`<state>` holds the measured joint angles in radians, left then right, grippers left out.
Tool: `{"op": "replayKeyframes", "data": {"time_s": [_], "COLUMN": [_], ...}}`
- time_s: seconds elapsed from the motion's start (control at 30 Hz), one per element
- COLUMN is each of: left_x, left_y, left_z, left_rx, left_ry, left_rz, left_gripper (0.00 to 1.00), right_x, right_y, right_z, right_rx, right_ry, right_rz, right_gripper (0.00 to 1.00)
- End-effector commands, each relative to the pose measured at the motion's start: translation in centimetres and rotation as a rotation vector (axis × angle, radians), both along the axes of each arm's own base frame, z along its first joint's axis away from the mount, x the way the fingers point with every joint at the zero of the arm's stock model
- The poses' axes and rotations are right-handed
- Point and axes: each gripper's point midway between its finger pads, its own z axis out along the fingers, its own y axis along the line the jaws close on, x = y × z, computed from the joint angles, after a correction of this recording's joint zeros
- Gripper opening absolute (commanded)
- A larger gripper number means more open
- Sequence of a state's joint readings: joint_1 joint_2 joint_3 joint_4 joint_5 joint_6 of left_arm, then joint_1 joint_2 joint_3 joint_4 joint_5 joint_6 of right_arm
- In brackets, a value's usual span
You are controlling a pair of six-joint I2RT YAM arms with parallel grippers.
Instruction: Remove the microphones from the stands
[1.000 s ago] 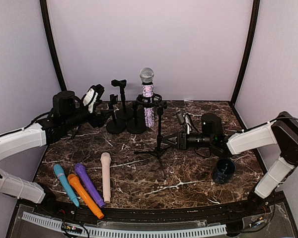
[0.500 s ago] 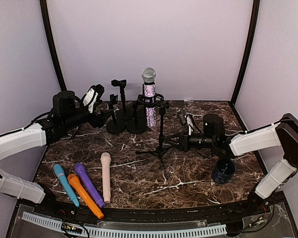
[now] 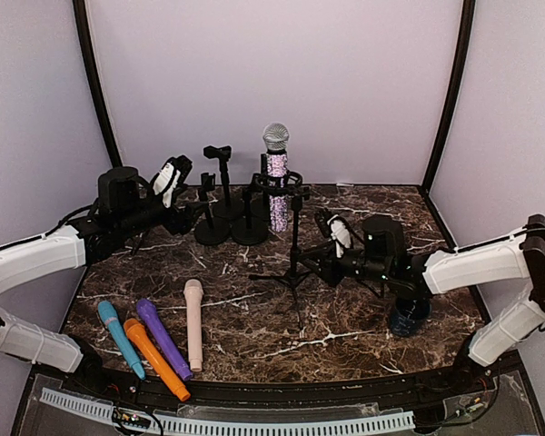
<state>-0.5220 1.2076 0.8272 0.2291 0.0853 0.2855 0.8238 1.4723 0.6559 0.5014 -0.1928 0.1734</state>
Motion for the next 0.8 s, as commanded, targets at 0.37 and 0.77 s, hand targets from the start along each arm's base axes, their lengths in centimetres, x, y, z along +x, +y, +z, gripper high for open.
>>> {"op": "replayKeyframes", "data": {"time_s": [0.37, 0.77], "left_x": [-0.3, -0.3], "left_y": [0.0, -0.1], "left_z": [-0.2, -0.1], "left_rx": [0.011, 0.012], "left_ry": [-0.008, -0.010], "left_rz": [-0.007, -0.008], "left_gripper": [0.75, 0.75], "right_x": [1.0, 1.0], "right_y": [-1.4, -1.3], "right_z": [-1.6, -2.5], "right_rx": [-0.418, -0.645], "right_ry": [-0.299, -0.436], "right_rz": [-0.204, -0.241], "right_gripper": [0.03, 0.05]}}
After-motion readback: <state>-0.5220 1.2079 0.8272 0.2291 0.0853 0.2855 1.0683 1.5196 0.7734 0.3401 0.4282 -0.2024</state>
